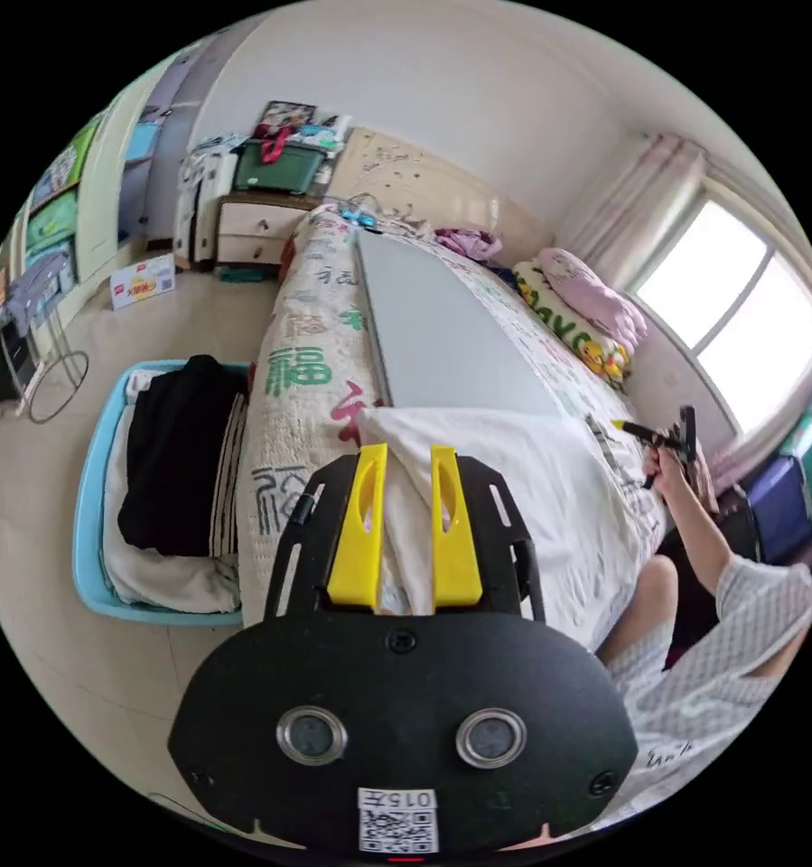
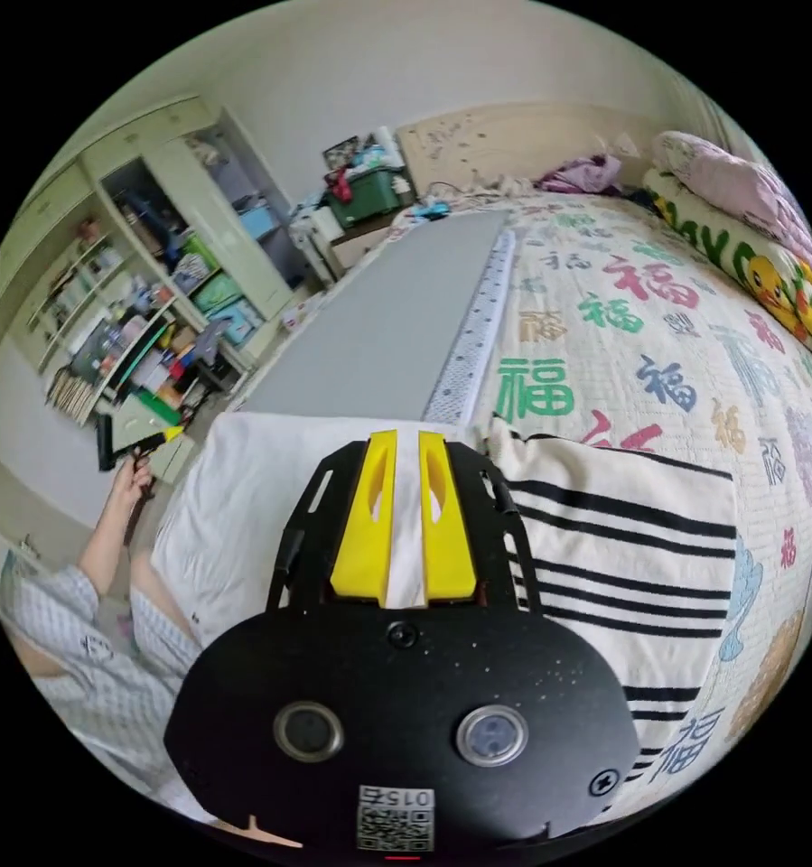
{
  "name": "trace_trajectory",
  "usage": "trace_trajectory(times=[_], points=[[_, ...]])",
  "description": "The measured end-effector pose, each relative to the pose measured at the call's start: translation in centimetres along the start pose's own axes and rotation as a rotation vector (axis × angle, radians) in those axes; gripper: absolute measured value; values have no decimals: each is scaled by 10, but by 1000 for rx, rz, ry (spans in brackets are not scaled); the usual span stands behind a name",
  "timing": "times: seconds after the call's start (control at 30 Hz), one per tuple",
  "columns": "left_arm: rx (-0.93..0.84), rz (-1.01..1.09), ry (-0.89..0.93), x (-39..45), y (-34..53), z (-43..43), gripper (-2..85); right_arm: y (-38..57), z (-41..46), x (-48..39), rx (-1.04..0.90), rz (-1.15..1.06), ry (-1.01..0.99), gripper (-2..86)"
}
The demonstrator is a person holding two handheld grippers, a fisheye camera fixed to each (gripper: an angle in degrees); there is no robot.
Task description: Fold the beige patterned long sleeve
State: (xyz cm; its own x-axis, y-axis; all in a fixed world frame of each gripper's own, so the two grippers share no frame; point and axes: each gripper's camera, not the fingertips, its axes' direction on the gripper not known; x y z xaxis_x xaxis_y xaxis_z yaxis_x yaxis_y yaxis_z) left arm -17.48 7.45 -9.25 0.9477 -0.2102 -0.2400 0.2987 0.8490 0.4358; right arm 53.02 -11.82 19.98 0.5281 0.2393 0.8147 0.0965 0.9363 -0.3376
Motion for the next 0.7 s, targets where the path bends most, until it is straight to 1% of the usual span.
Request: trace_trajectory(times=[0.03, 0.07, 0.1, 0.17, 0.23, 0.33, 0.4, 0.47, 0.53, 0.6, 0.7], points=[[-42, 90, 58, 30, 21, -5, 76, 35, -2, -28, -36, -109, -59, 63], [-78, 166, 102, 60, 44, -8, 76, 54, -1, -41, -57, -154, -80, 65], [-94, 197, 114, 75, 56, -8, 76, 91, 4, -65, -92, -229, -101, 67], [-127, 278, 112, 122, 96, -4, 76, 142, 19, -90, -128, -296, -115, 70], [-162, 325, 97, 148, 116, 4, 77, 192, 53, -100, -203, -332, -124, 78], [-188, 377, 85, 177, 138, 18, 80, 227, 90, -92, -291, -336, -88, 99], [-185, 385, 44, 188, 146, 23, 83, 255, 99, -84, -232, -341, -28, 98], [-144, 383, -16, 198, 155, 25, 81, 270, 110, -72, -249, -340, 3, 87], [-139, 372, -64, 202, 160, 29, 77, 284, 116, -61, -243, -346, 22, 78], [-148, 374, -106, 207, 164, 30, 75, 302, 122, -48, -242, -353, 97, 43], [-68, 386, -164, 218, 176, 12, 74, 323, 130, -33, -246, -379, 141, 15]])
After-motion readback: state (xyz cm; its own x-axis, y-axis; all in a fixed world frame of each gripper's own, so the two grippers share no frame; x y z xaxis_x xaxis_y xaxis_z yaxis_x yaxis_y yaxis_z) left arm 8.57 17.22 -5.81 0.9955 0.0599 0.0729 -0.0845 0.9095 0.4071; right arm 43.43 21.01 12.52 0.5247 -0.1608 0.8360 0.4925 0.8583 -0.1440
